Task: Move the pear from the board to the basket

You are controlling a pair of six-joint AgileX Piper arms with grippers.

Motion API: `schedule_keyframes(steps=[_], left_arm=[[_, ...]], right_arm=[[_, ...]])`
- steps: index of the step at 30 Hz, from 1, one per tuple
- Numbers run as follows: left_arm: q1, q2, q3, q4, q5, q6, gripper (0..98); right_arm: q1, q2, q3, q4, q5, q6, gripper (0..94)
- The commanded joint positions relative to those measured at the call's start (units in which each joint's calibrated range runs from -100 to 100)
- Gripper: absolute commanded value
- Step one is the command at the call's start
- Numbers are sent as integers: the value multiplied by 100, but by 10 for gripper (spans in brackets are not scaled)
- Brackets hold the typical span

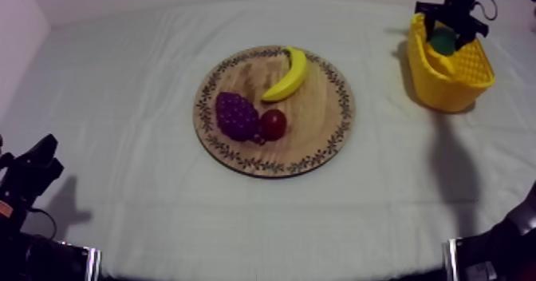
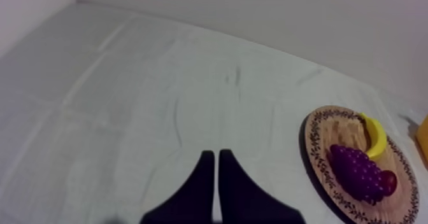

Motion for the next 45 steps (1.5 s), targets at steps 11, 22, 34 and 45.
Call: schedule_keyframes(steps=[11,22,34,45], left_arm=[[1,2,-2,1,2,0,1],[1,2,-2,1,2,0,1],[1,2,-2,1,2,0,1],[1,2,-2,1,2,0,1]], right_arm=[[50,220,113,-69,101,199,669],[12,-994,254,-125,-135,158,538],[-264,-4168,2809,-259,-2654,57,230],[-713,-7841,7059,-461,-5100,172,23]])
